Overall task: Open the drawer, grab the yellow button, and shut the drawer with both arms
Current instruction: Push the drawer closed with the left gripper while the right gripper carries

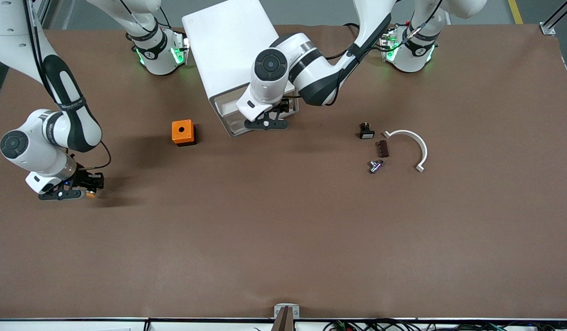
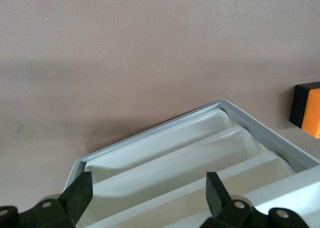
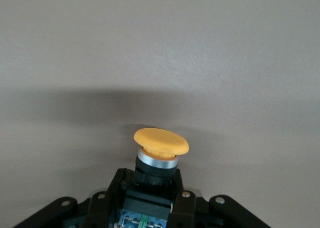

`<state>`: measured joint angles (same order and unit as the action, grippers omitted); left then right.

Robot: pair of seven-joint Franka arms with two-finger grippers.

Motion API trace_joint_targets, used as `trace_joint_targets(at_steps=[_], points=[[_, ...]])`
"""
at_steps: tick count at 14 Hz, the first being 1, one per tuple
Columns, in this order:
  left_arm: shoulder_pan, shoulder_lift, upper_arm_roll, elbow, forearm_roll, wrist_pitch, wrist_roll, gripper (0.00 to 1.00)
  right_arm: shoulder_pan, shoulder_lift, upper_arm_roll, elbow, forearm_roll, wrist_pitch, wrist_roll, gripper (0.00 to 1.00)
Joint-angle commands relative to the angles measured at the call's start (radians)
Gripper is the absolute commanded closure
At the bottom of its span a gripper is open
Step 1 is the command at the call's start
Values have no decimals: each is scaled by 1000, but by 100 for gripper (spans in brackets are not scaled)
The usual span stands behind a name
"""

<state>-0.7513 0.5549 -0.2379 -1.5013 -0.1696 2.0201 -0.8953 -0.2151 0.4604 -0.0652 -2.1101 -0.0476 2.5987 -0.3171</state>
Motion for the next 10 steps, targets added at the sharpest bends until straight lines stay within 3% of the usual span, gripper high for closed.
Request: trace_joint_targets(at_steps=[1, 5, 10], points=[[-29, 0, -3, 3, 2, -3, 4, 0, -33, 24, 27, 30, -5, 0, -7, 100], [-72, 16, -3, 1, 2, -3, 4, 0, -30, 52, 28, 65, 107, -11, -8, 100], [-91, 20, -3, 4, 1, -3, 4, 0, -30, 76, 28, 87, 129, -9, -7, 100]])
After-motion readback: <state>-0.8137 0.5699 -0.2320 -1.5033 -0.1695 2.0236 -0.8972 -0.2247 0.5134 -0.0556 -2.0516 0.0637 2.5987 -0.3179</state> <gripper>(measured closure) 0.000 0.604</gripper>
